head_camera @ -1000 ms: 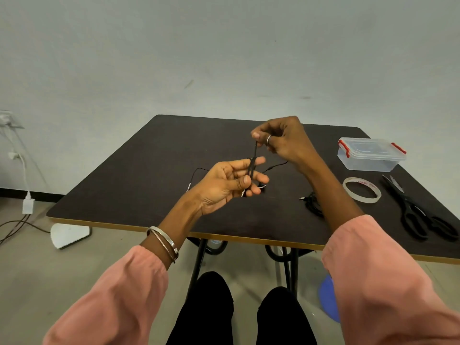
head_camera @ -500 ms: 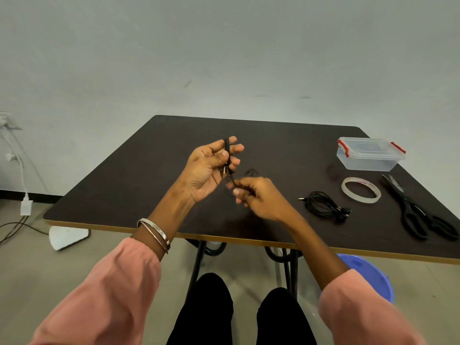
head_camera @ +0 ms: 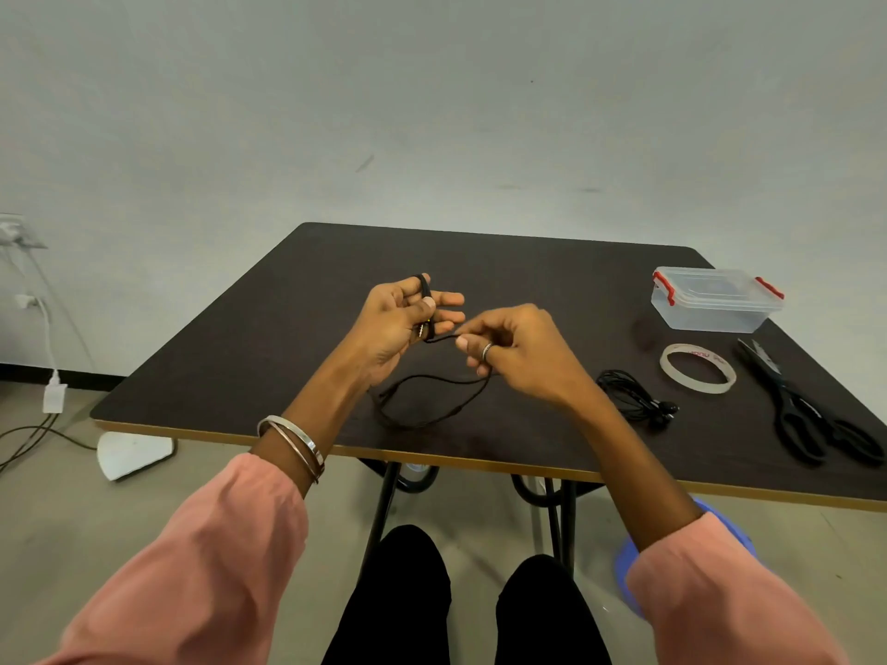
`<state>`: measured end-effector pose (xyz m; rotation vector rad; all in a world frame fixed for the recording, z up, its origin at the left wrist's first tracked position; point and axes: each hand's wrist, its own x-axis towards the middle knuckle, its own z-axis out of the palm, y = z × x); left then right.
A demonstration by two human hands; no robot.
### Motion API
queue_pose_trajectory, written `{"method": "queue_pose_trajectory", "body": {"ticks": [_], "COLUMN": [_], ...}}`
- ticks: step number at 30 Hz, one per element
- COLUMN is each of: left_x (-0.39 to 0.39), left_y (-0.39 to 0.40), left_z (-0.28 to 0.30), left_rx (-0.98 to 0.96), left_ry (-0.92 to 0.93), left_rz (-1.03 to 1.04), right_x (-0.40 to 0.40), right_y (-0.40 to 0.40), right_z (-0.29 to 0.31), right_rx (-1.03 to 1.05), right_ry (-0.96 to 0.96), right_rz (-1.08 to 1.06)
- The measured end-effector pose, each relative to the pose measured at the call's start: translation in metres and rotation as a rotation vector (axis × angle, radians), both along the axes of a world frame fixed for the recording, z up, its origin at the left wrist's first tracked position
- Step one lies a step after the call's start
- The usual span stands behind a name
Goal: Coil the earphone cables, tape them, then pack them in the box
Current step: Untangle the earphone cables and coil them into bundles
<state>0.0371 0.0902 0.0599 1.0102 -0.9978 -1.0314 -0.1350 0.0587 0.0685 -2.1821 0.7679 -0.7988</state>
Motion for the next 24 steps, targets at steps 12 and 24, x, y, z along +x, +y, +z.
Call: {"method": "queue_pose_trajectory", "body": {"ticks": [12, 24], "left_x": [-0.013, -0.008], "left_y": [0.006, 0.006], "left_z": [-0.009, -0.004], "left_rx": [-0.01, -0.014], "left_ry": [-0.081, -0.075], "left_rz": [-0.3, -0.492], "right_x": [0.001, 0.001], "right_y": [-0.033, -0.067], "right_z": [0.047, 0.044], "right_rx": [0.042, -0.02], "right_ry": [-0.188, -0.112], "right_rz": [-0.046, 0.05]}}
